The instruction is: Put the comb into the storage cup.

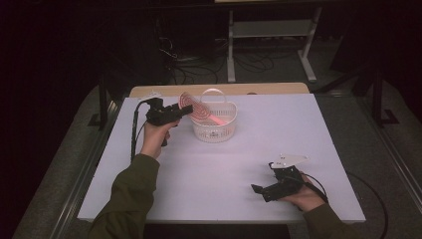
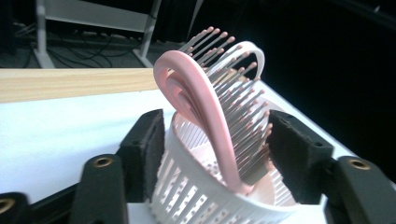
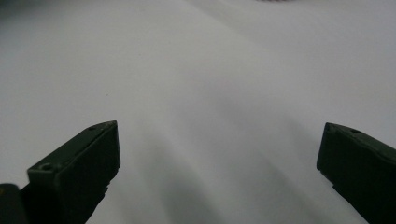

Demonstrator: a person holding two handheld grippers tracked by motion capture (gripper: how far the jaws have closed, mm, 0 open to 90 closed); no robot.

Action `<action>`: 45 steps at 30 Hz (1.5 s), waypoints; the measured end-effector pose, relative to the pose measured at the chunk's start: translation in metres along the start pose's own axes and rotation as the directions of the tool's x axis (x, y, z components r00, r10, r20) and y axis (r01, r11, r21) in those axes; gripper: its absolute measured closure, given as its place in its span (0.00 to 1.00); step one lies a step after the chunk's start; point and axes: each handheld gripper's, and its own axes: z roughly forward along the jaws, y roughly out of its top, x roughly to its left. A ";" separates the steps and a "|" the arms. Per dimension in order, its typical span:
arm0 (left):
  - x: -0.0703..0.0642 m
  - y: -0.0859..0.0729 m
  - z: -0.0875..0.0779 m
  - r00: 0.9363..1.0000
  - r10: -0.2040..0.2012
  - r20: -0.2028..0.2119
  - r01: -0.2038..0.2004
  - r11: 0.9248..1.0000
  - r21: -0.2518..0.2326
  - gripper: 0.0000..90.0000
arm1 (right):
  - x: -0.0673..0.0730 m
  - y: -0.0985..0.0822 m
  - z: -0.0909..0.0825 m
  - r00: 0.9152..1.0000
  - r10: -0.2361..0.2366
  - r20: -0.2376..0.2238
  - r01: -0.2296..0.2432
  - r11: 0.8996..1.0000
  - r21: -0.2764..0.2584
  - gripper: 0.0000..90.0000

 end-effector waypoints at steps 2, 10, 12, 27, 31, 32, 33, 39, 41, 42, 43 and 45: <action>0.000 0.001 -0.003 1.000 0.016 -0.003 -0.016 1.000 0.006 0.36 | 0.000 0.000 0.000 1.000 0.000 0.001 0.000 1.000 0.002 0.00; -0.002 -0.001 -0.011 0.994 0.111 -0.022 -0.110 0.992 0.053 0.23 | 0.000 0.000 0.000 1.000 0.000 0.001 0.000 1.000 0.004 0.00; -0.003 -0.003 -0.013 0.990 0.137 -0.024 -0.135 0.988 0.073 0.21 | 0.000 0.000 0.000 1.000 0.000 0.001 0.000 1.000 0.006 0.00; -0.015 -0.014 -0.037 0.977 0.212 -0.006 -0.210 0.969 0.134 0.11 | 0.000 0.000 0.000 1.000 0.001 0.005 -0.001 1.000 0.004 0.00; -0.021 -0.017 -0.044 0.970 0.243 0.000 -0.240 0.959 0.151 0.07 | 0.000 0.000 0.000 1.000 0.002 0.005 -0.002 1.000 0.004 0.00; -0.022 -0.019 -0.045 0.969 0.246 0.008 -0.244 0.957 0.155 0.05 | 0.000 0.000 0.000 1.000 0.002 0.006 -0.002 1.000 0.004 0.00; -0.023 -0.020 -0.046 0.968 0.252 0.017 -0.251 0.954 0.166 0.04 | 0.000 0.000 0.000 1.000 0.002 0.006 -0.002 1.000 0.004 0.00; -0.030 -0.031 -0.052 0.955 0.291 0.058 -0.297 0.929 0.221 0.00 | 0.000 0.000 0.000 1.000 0.002 0.006 -0.002 1.000 0.006 0.00; -0.032 -0.035 -0.055 0.955 0.290 0.070 -0.298 0.925 0.235 0.00 | 0.000 -0.001 0.000 1.000 0.000 0.007 0.000 1.000 0.005 0.00; -0.032 -0.038 -0.056 0.953 0.292 0.076 -0.302 0.924 0.236 0.00 | 0.000 -0.001 0.000 1.000 0.001 0.008 -0.001 1.000 0.005 0.00; -0.033 -0.040 -0.058 0.955 0.287 0.078 -0.297 0.925 0.238 0.00 | 0.000 -0.001 0.000 1.000 0.002 0.008 -0.002 1.000 0.004 0.00; -0.033 -0.045 -0.061 0.956 0.280 0.085 -0.293 0.924 0.246 0.00 | 0.000 -0.001 0.000 1.000 0.003 0.008 -0.003 1.000 0.004 0.00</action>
